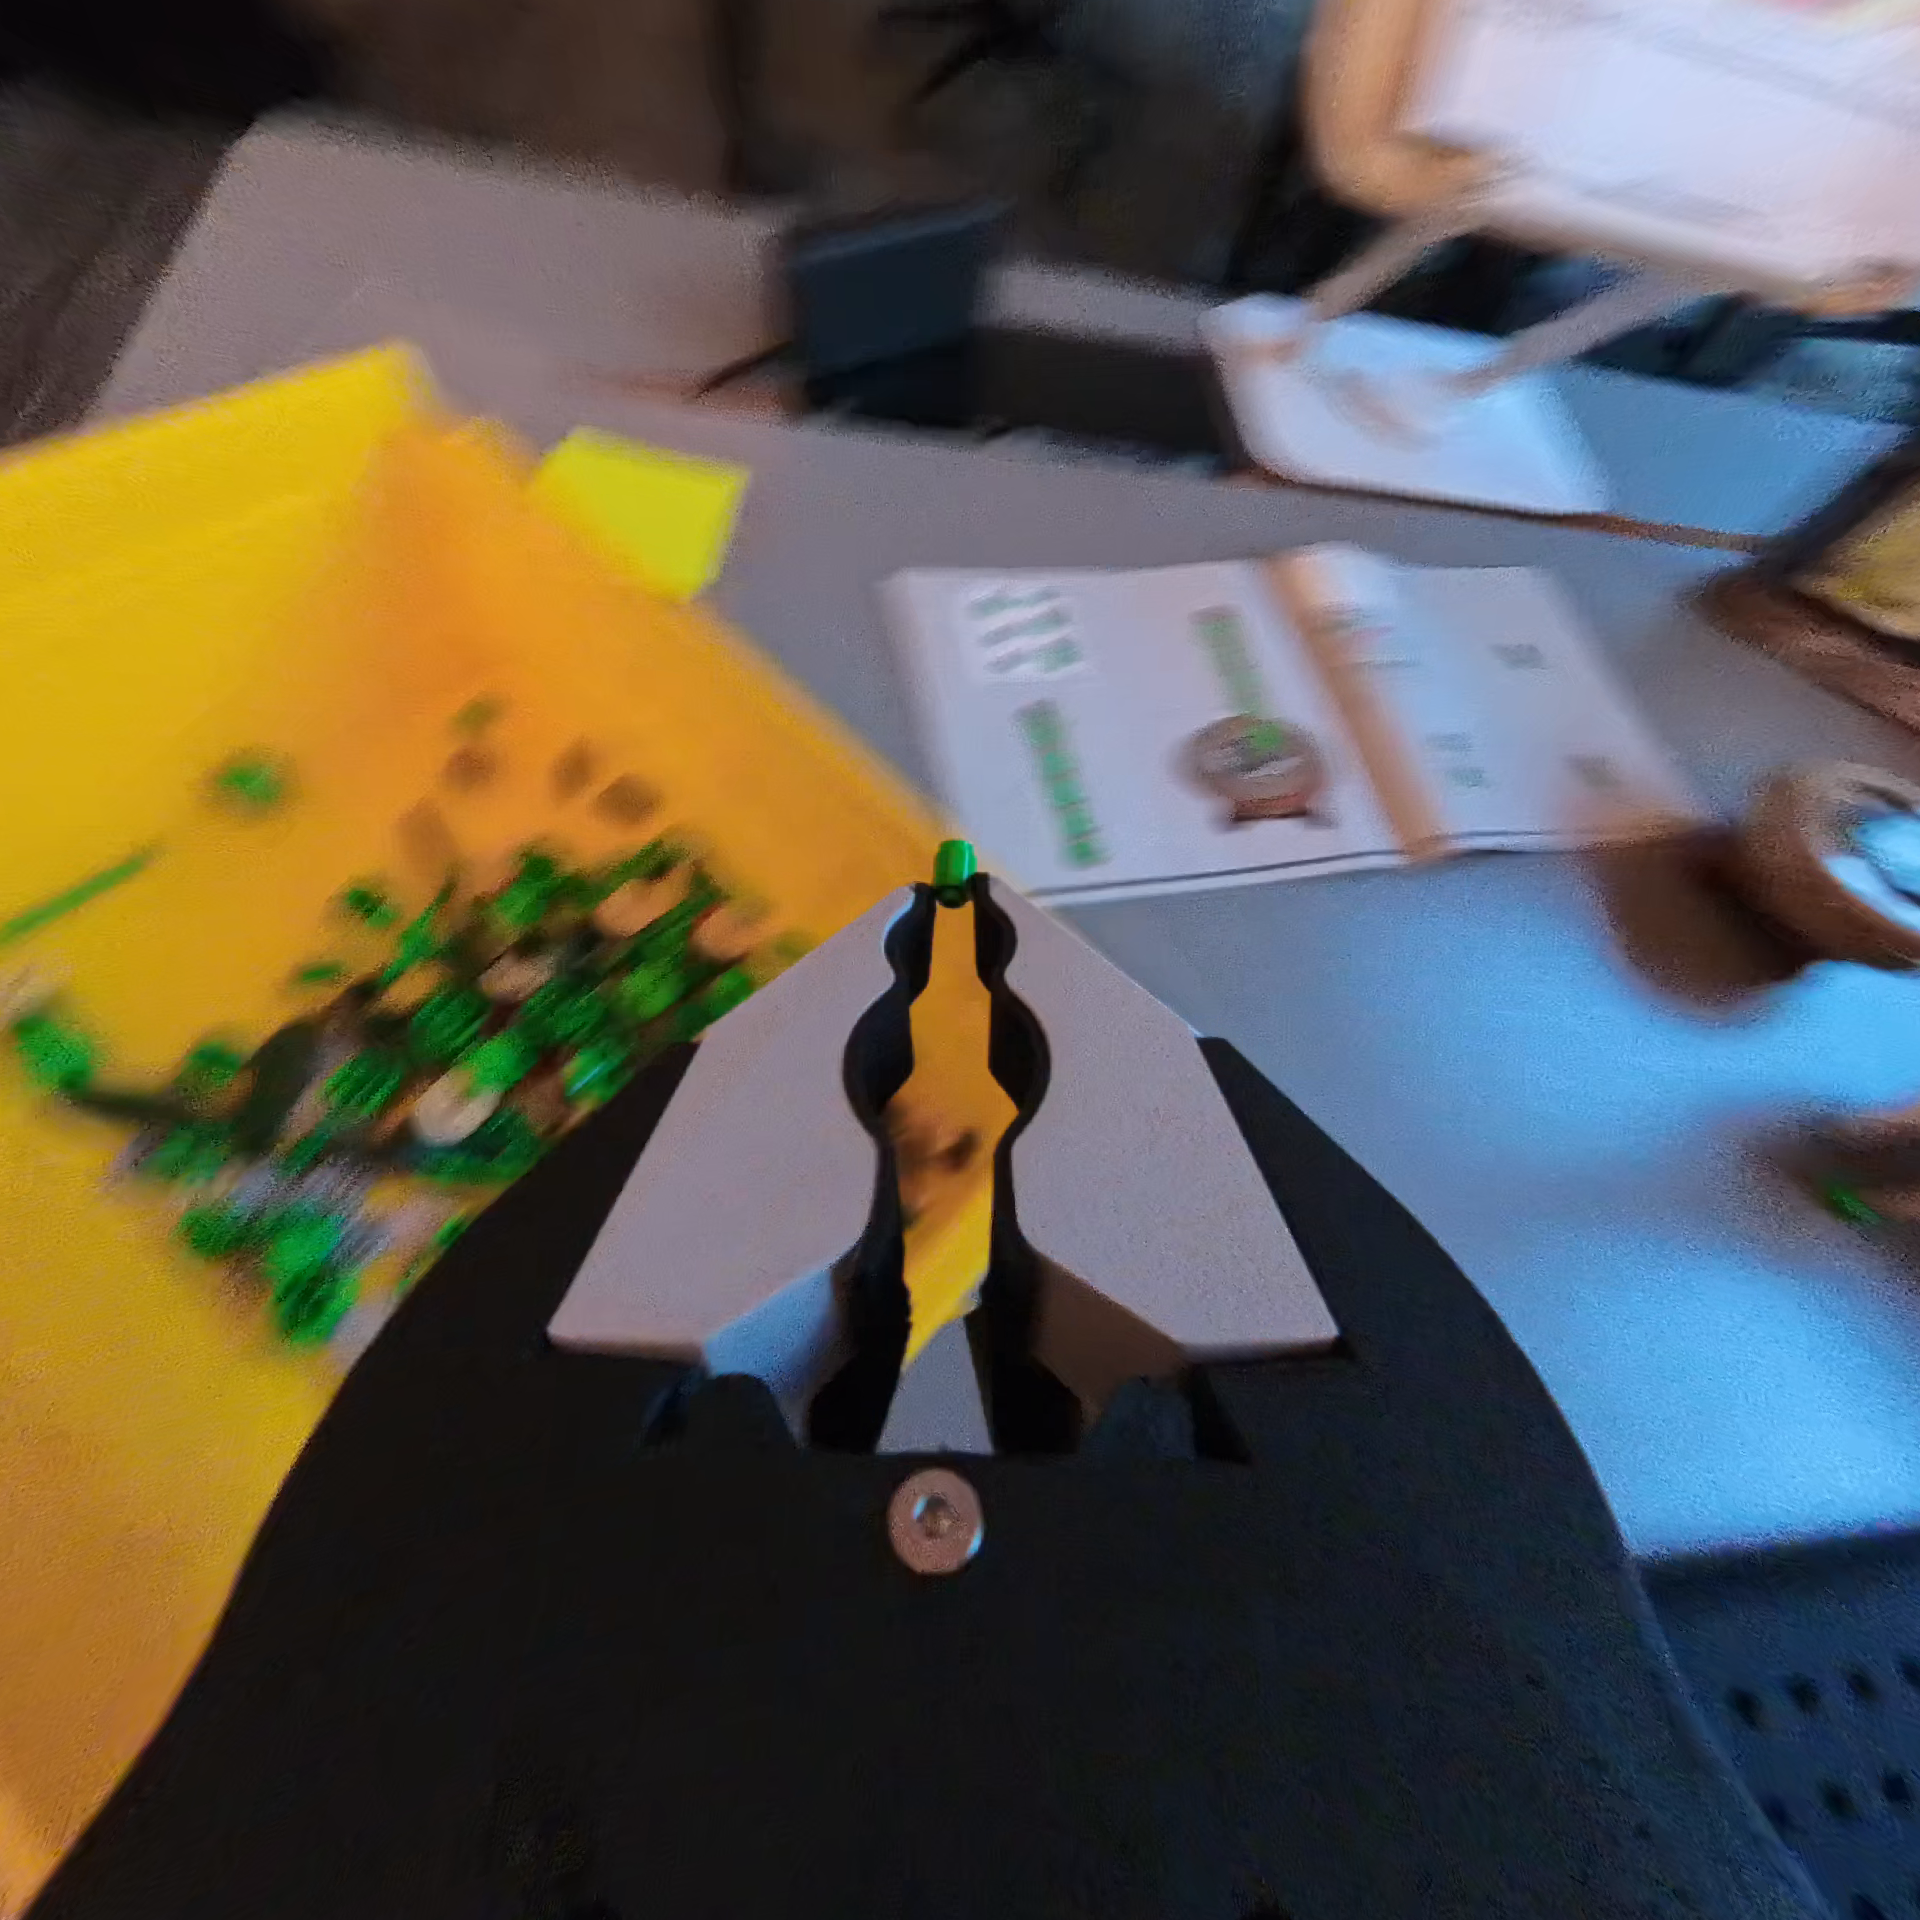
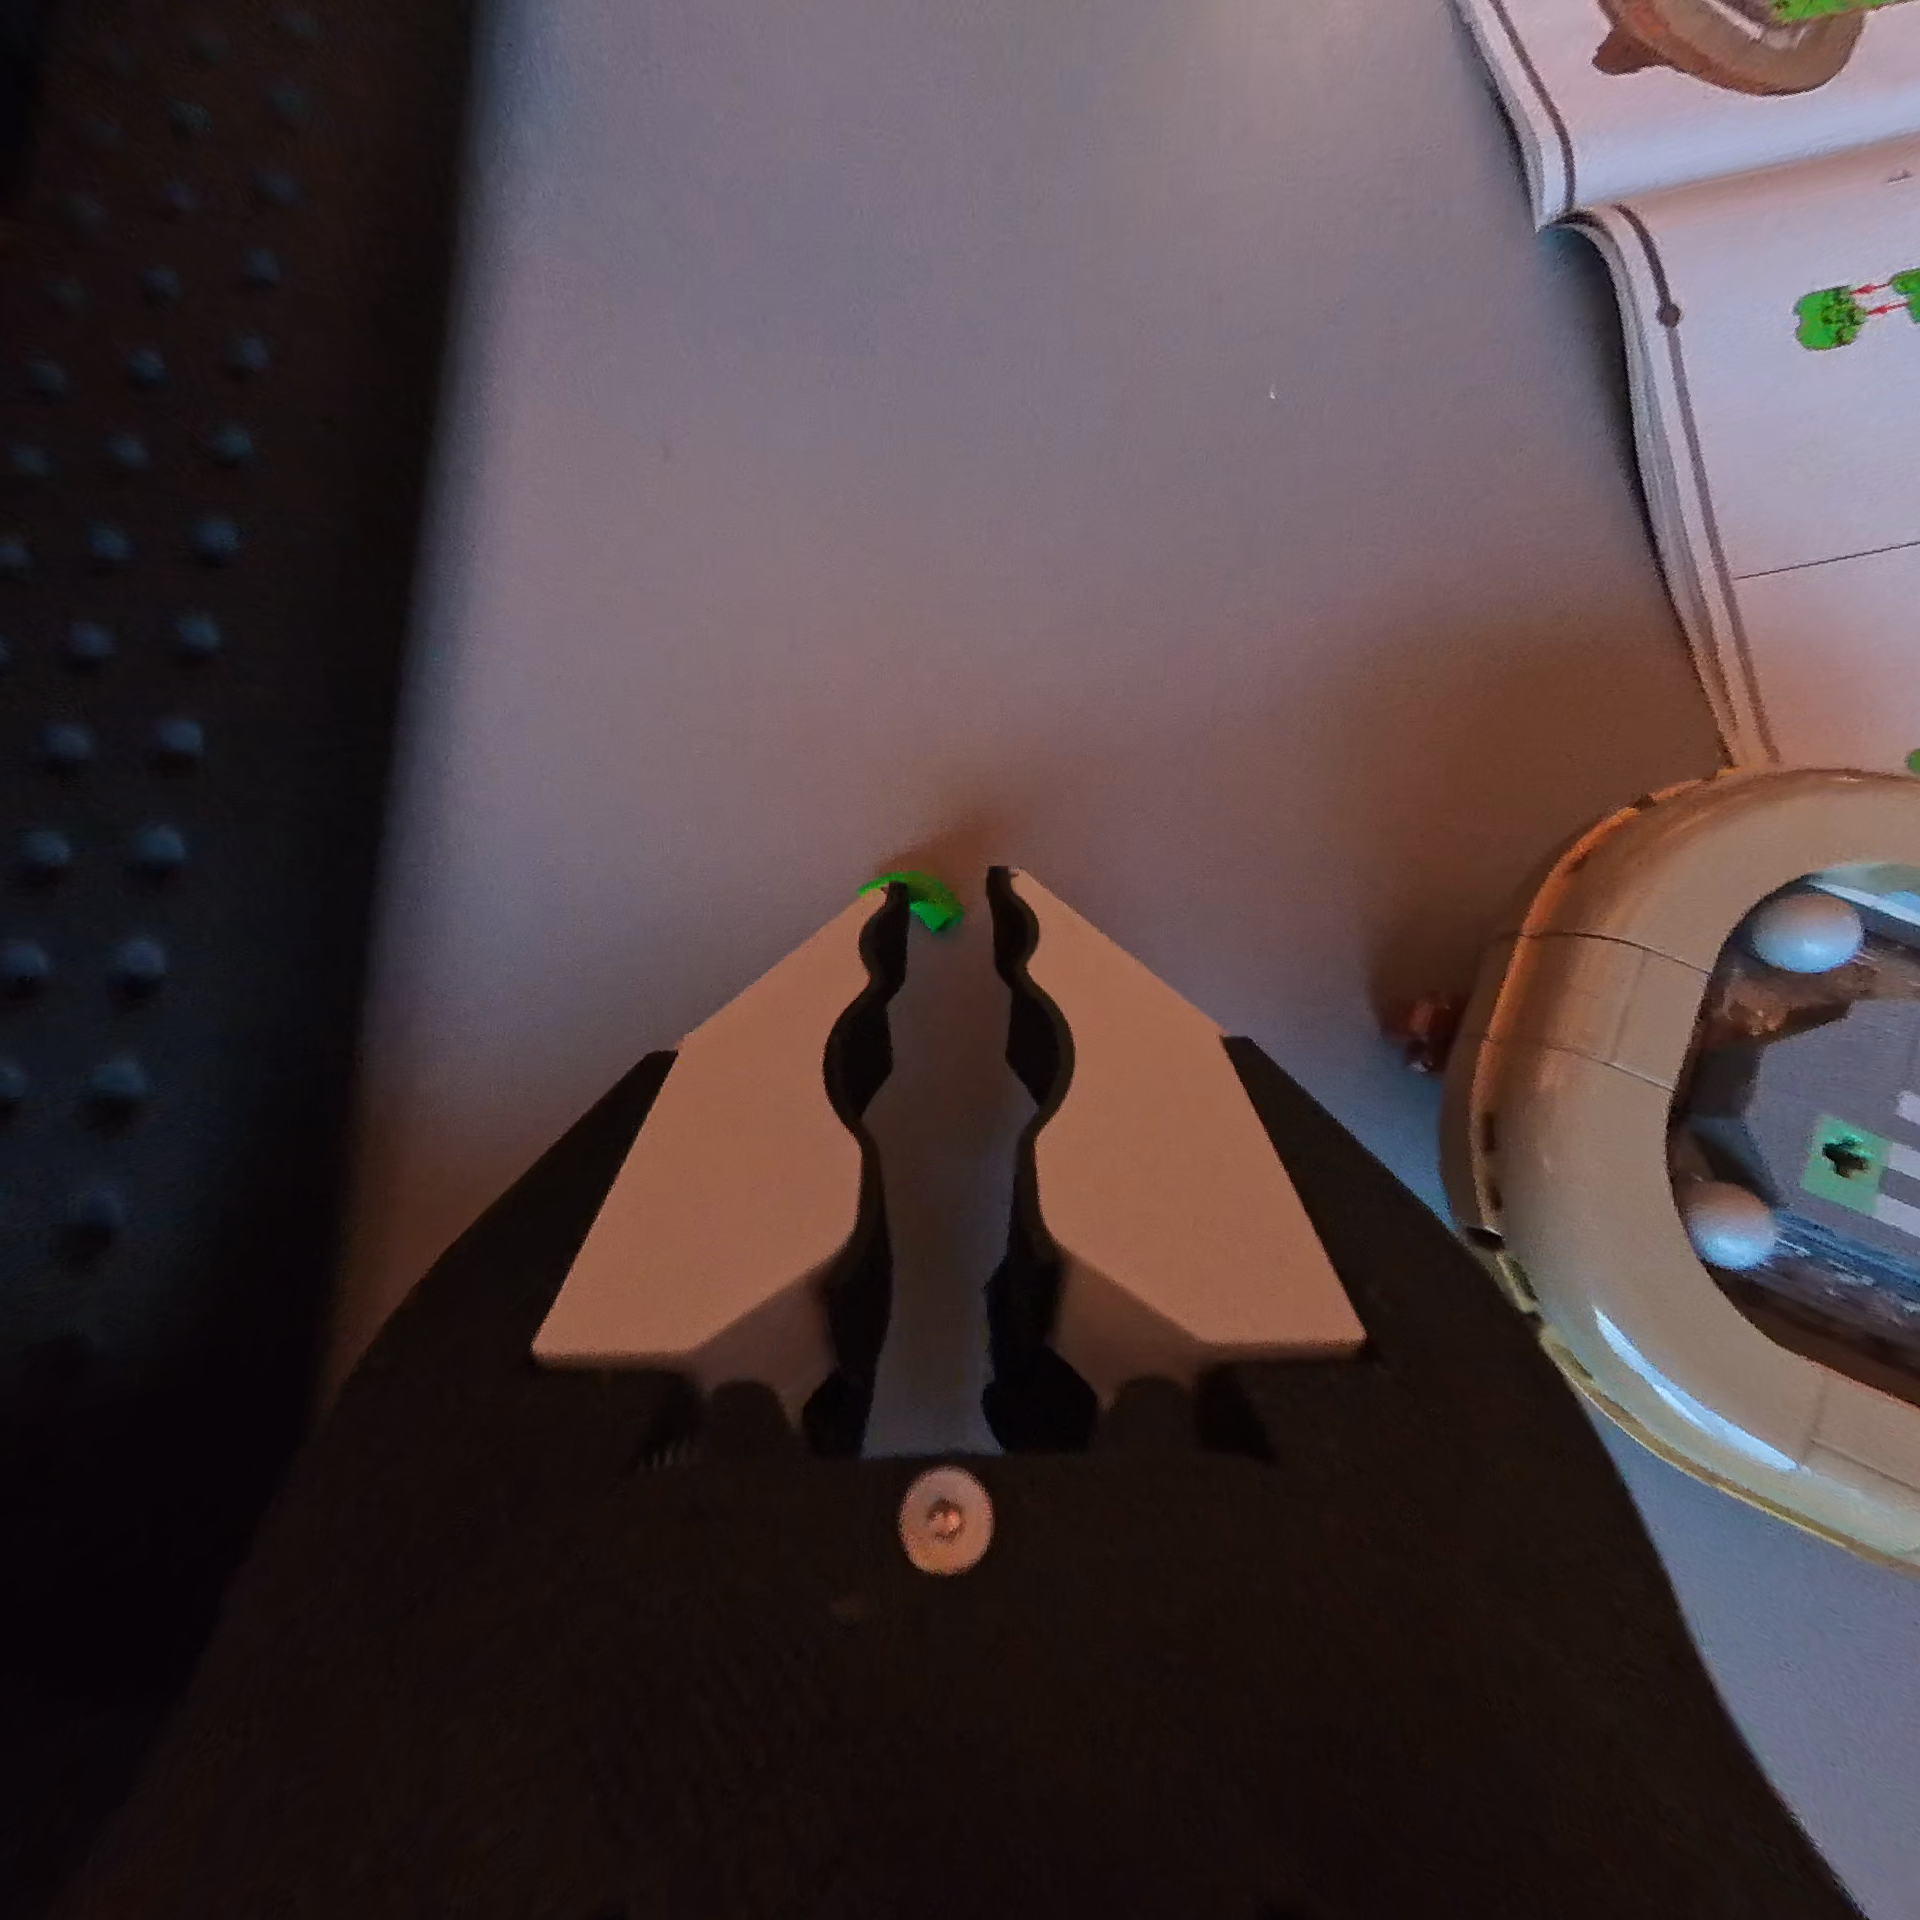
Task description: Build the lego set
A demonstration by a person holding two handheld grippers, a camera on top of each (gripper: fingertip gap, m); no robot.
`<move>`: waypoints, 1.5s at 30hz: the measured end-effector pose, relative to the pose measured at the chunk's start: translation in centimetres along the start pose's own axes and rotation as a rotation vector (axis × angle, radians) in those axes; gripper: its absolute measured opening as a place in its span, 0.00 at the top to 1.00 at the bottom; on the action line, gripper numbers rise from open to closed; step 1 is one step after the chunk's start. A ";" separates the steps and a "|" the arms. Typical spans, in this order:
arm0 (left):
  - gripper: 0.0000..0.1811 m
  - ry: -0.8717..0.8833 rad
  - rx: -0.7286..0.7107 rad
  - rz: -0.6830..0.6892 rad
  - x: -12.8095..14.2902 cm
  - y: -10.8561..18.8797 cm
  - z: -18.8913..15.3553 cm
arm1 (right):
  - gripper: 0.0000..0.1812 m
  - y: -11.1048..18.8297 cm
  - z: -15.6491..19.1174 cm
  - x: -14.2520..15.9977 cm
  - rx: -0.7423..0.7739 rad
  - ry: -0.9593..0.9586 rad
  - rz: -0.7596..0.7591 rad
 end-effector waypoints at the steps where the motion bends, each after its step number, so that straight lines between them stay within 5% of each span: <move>1: 0.97 0.063 -0.088 0.086 1.6 -0.2 2.3 | 0.92 -0.2 0.1 0.1 -0.006 0.005 0.014; 3: 0.97 0.124 -0.226 0.267 4.8 -0.9 5.3 | 0.94 -0.4 0.3 0.0 -0.027 0.010 0.009; 6: 0.96 0.134 -0.173 0.352 6.2 -2.5 5.3 | 0.95 -0.6 0.5 -0.1 -0.041 0.012 0.006; 9: 0.76 0.086 -0.262 0.337 5.8 -2.5 5.8 | 0.98 -0.9 0.9 -0.3 -0.062 0.023 0.011; 13: 0.78 0.048 -0.280 -0.083 0.7 -1.1 4.2 | 1.00 -0.9 1.2 -1.2 -0.034 0.074 -0.019; 16: 0.88 0.006 0.116 -0.544 -4.0 0.1 -3.6 | 1.00 -1.0 1.8 -2.1 -0.027 0.123 -0.057; 18: 0.91 -0.022 0.449 -0.679 -4.9 0.4 -10.0 | 1.00 -0.9 1.6 -1.7 -0.002 0.135 -0.027; 21: 0.89 -0.111 0.729 -0.563 -3.4 -1.6 -17.1 | 0.92 0.0 1.1 -1.3 -0.001 0.087 -0.051; 25: 0.86 -0.244 0.842 -0.330 -0.2 -4.5 -22.0 | 0.90 0.3 0.9 -0.9 -0.053 -0.004 -0.047; 30: 0.86 -0.294 0.899 -0.222 1.5 -5.3 -23.9 | 0.86 -0.8 0.9 0.2 -0.068 -0.054 0.052; 37: 0.87 -0.214 0.971 -0.177 1.8 -5.7 -23.9 | 0.92 -1.3 1.0 -0.8 -0.029 0.012 0.020; 41: 0.87 -0.128 1.055 -0.166 1.7 -5.6 -23.9 | 0.93 0.9 2.5 -4.5 -0.071 0.096 -0.272; 45: 0.86 -0.047 1.157 -0.150 1.7 -5.4 -24.1 | 0.97 4.9 5.1 -7.6 -0.332 0.081 -0.614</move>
Point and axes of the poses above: each gripper's, where its closed fingertips meet, y back along the fingers, x out of its underside, z = x × y across the jaws, the point moved 6 cm from there along y, back along the fingers, and after that the axes turned 13 degrees about -y, right-handed, at the moved point
